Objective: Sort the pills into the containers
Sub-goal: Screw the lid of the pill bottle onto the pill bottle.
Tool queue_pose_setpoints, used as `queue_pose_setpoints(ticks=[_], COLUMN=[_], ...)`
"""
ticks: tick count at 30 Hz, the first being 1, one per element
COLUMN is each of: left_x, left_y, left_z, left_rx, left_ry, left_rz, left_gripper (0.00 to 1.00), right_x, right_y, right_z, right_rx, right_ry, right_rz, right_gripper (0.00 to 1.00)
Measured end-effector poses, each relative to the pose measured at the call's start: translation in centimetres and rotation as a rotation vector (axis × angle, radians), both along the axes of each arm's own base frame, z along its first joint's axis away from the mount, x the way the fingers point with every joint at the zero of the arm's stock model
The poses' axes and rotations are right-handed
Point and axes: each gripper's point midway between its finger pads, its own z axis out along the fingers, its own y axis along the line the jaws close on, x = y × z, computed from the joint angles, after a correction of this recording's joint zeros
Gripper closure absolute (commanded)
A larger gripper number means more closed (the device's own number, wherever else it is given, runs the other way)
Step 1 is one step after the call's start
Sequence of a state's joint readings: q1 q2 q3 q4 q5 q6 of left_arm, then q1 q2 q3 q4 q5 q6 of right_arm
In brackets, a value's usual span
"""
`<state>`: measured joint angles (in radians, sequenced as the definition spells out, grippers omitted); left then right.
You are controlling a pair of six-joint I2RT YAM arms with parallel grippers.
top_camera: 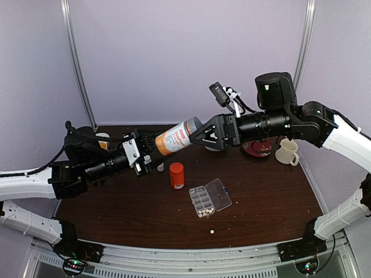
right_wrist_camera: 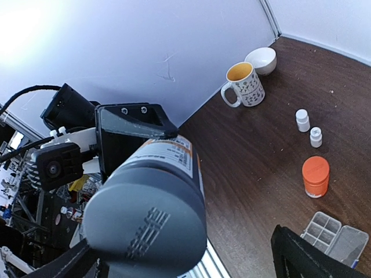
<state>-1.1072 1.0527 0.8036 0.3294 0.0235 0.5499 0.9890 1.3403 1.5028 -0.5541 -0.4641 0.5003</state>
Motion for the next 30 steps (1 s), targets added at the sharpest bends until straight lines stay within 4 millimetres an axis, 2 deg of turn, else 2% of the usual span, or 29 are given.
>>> queue_pose_setpoints(ticks=[4,8,12,16,19,23,30], left_x=[-0.2,-0.6,-1.8,-3.2,-4.0,-4.7,-5.8], left_y=[0.0,-0.1,-0.4,-0.9,-1.0,-1.2,-1.6], left_z=[-0.6,-1.4,-1.5,-1.3,-1.3,-1.4,-1.8], left_rx=[-0.013,-0.021,-0.039,-0.053,-0.062,-0.068,-0.014], left_ry=[0.038,0.098,0.201,0.312,0.37,0.423,0.528], left_rz=[-0.012,-0.043,-0.12,-0.206,-0.255,-0.298,-0.354], left_gripper=[1.0,1.0,1.0,1.0,1.0,1.0,1.0], right_x=[0.2,-1.5,-3.2,-3.9,-4.0,-3.8,-3.7], right_y=[-1.7,-3.2,-4.8,-5.9,-6.0,-5.4,-4.5], right_z=[1.4,2.8,2.2,0.7,-0.1,0.2,0.0], right_rx=[0.007,0.005,-0.026,-0.052,-0.081,-0.101,-0.127], right_ry=[-0.097,-0.294,-0.539,-0.789,-0.943,-1.106,-1.277], right_rz=[0.002,0.109,0.218,0.283,0.331,0.386,0.446], right_gripper=[0.0,0.0,0.0,0.0,0.0,0.02,0.04])
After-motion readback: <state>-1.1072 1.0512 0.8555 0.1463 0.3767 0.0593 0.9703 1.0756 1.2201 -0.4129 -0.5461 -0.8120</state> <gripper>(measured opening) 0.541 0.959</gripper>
